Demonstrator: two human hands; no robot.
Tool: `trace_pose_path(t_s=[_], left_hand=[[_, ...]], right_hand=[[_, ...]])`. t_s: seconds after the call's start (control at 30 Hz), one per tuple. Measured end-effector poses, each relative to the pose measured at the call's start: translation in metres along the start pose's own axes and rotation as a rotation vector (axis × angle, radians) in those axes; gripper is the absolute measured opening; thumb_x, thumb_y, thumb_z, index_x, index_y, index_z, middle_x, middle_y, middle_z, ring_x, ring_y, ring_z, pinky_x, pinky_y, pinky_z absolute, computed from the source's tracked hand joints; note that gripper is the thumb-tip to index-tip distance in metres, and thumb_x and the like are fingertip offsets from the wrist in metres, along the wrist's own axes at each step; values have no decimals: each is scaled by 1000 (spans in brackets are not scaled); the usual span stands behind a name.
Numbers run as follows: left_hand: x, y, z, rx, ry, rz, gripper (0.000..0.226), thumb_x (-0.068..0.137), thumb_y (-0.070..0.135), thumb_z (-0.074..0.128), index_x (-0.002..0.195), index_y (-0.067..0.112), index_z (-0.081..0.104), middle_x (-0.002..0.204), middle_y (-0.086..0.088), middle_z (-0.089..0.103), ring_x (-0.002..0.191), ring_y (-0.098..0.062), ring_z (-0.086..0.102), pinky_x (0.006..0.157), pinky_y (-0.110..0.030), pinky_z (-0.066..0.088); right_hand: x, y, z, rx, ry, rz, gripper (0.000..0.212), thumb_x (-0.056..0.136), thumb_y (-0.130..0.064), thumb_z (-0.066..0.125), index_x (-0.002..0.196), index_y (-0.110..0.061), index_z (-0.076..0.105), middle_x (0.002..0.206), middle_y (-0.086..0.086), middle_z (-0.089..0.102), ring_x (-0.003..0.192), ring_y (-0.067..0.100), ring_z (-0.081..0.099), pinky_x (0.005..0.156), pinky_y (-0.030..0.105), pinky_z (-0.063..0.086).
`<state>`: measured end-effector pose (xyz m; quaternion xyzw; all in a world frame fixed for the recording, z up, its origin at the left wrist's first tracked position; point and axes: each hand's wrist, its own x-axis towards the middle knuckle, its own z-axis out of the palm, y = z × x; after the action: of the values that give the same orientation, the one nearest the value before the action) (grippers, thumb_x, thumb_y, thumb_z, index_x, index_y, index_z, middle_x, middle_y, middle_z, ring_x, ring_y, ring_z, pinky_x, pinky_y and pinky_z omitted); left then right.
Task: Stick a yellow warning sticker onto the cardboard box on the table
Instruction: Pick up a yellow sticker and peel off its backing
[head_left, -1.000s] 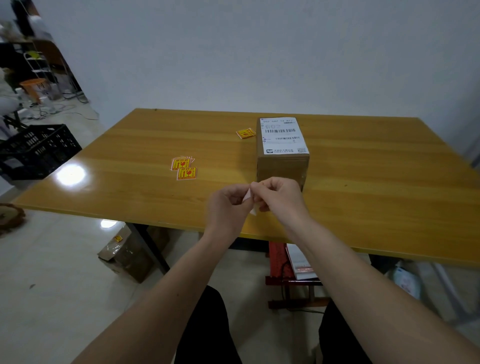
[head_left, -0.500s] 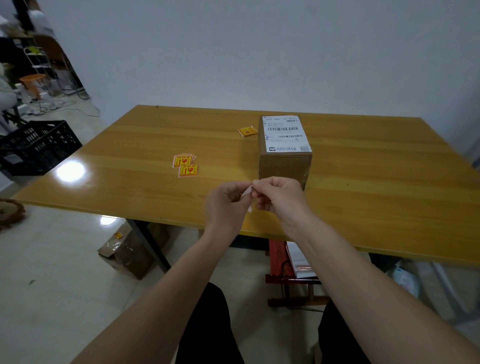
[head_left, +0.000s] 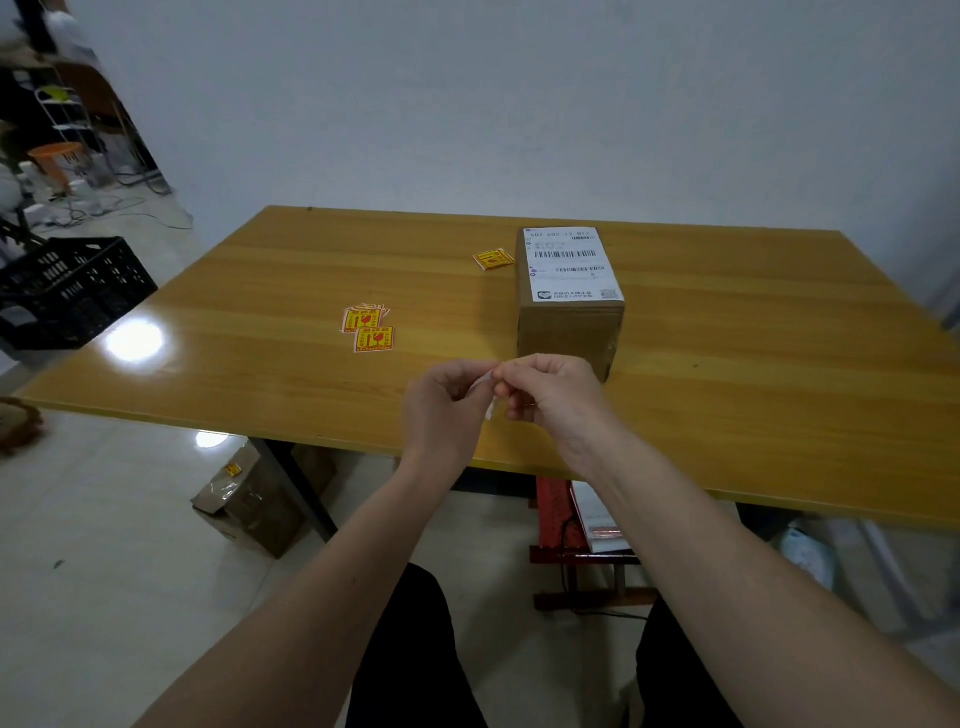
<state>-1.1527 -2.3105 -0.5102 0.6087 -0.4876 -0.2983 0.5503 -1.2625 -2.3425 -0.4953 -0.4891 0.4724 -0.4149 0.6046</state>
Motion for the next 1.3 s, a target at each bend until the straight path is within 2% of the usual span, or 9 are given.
trace_pose_path(t_s=[0.2,0.37,0.57,0.67,0.87,1.0,1.23,1.3], left_hand=[[0,-5,2,46,23,28,19,85,8,64,87,24,74,88,3,74,83,-7,68,74,-19,54],[2,-10,2,88,39,31,15,85,9,65,93,19,74,95,-3,73,88,-12,68,78,-27,56],[1,-11,0,91,19,15,15,83,11,66,87,22,76,87,-1,76,87,-17,69,83,-39,56],[2,-12,0,88,45,-13,13,83,15,67,87,24,76,90,0,74,88,-14,68,84,-38,55],[3,-14,-1,116,94,-12,14,82,18,70,87,31,75,94,1,71,82,-12,62,76,-29,52],[-2,-11,0,151,102,34,17,82,15,69,89,29,74,93,3,70,83,-8,59,74,-19,47],[-1,-8,-3,76,117,-20,15,80,12,70,89,23,75,91,2,73,86,-11,67,80,-26,54],[-1,-7,-4,41,110,-47,16,80,10,70,90,22,75,88,3,74,85,-9,68,79,-24,54]], right_hand=[[-1,0,3,40,40,42,24,89,-22,62,73,-6,68,59,2,60,51,10,53,52,21,49],[0,4,4,43,33,54,16,88,-11,62,74,-5,68,64,5,61,55,11,53,54,22,49],[-1,5,3,-2,3,31,17,89,-6,60,74,-5,68,64,4,62,55,10,53,55,22,49],[0,5,4,-23,-2,21,18,90,-7,59,75,-6,69,65,3,62,56,11,52,56,23,49],[-1,4,5,-5,-6,44,12,87,-7,62,80,-3,71,64,3,63,56,11,53,57,24,50],[-3,2,7,29,28,85,16,86,-17,61,75,-8,68,61,2,60,55,12,53,55,25,49],[-3,6,10,-20,22,26,16,91,-7,56,82,0,67,64,4,58,57,12,51,55,22,49],[-2,6,11,-56,16,-16,17,92,-6,55,83,2,66,64,4,58,55,12,50,53,19,48]])
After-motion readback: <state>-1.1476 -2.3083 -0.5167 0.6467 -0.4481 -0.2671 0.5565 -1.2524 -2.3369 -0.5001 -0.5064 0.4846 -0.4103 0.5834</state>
